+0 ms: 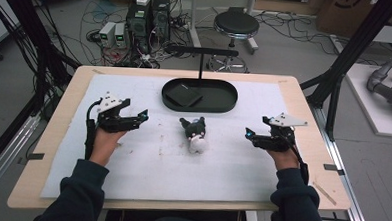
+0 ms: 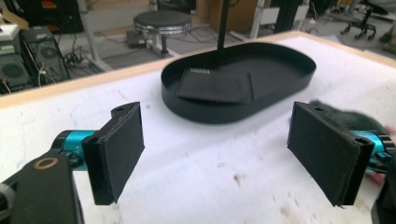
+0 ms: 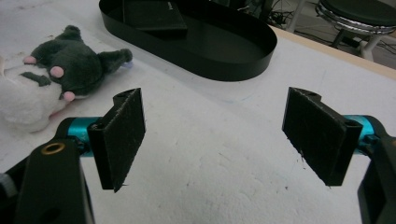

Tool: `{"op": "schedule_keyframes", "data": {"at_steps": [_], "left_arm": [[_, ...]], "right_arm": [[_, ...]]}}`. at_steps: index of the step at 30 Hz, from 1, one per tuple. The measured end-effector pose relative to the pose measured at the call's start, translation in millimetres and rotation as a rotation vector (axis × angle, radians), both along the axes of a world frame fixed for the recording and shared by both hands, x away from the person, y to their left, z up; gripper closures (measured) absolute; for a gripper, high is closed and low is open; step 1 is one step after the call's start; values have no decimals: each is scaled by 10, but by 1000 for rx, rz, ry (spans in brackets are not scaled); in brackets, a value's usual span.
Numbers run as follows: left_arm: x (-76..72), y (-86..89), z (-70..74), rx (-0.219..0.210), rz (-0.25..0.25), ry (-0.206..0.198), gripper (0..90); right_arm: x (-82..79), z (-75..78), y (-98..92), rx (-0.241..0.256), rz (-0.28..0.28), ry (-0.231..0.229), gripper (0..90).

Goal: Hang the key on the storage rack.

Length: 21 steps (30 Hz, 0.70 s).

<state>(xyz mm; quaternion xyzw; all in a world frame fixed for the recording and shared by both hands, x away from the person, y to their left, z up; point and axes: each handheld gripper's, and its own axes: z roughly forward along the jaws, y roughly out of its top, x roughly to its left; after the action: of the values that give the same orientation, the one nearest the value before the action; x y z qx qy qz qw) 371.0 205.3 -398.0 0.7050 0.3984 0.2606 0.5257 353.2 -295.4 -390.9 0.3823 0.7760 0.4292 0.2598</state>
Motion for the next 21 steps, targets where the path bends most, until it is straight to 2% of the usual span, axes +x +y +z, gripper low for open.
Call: {"op": "schedule_keyframes", "data": {"at_steps": [3, 10, 14, 17, 21], "left_arm": [[-67, 59, -48, -2, -8, -4, 185], [-176, 164, -112, 6, 11, -6, 185], [-197, 203, -124, 11, 28, -7, 185], [-205, 249, -138, 10, 35, -4, 186], [-203, 311, -166, 4, 47, 8, 186]], "right_arm": [[-7, -3, 42, -9, 4, -8, 217], [-37, 9, 216, 3, 30, -17, 217], [-39, -11, 431, 25, 70, -3, 211], [-27, -54, 661, 7, 115, 8, 211], [12, -98, 931, 20, 150, 40, 211]]}}
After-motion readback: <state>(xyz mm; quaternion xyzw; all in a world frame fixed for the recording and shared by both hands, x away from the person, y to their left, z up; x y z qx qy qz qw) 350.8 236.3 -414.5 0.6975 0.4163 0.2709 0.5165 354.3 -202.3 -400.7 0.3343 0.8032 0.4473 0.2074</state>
